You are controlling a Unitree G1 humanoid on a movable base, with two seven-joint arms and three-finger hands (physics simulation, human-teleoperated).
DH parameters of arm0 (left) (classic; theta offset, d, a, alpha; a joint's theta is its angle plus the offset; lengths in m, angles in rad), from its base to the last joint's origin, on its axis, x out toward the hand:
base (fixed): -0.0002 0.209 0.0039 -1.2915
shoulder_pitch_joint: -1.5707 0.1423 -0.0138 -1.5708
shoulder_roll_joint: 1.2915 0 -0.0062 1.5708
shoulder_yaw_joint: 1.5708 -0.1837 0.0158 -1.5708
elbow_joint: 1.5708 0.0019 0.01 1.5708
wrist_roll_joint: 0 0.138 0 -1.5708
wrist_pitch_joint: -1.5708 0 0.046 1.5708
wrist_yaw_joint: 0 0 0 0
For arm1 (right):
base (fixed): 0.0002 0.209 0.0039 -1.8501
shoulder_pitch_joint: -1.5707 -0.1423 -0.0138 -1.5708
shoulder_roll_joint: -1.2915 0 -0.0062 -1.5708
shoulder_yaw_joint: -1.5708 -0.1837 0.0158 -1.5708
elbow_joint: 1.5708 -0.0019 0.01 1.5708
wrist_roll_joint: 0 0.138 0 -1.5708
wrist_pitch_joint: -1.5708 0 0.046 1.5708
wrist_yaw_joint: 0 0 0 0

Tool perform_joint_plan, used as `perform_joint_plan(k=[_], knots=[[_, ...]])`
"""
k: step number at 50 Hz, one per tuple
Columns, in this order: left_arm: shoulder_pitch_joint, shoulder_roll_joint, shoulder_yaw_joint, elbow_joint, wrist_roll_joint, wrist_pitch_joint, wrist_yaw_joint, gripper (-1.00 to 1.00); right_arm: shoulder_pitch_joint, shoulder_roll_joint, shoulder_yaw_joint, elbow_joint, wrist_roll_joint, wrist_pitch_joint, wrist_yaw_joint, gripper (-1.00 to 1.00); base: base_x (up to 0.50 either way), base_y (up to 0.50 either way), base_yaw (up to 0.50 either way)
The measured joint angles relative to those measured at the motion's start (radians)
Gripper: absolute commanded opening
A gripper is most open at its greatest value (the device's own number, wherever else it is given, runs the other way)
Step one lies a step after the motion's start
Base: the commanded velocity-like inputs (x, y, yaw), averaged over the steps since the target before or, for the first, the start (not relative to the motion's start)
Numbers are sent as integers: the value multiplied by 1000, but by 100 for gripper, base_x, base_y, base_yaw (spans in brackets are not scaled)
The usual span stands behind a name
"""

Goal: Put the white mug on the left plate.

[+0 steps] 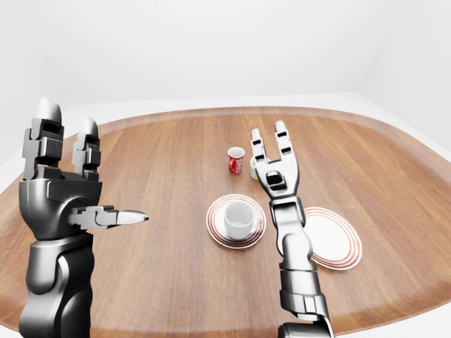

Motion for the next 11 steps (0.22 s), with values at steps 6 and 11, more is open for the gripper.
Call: perform_joint_plan(k=[6, 11], knots=[[0, 0, 0, 0, 0, 0, 0, 100, 11, 0, 3, -19, 35, 0, 7, 100, 0, 0, 0], [1, 0, -1, -1, 0, 0, 0, 100, 16, 0, 4, -34, 53, 0, 6, 100, 0, 0, 0]])
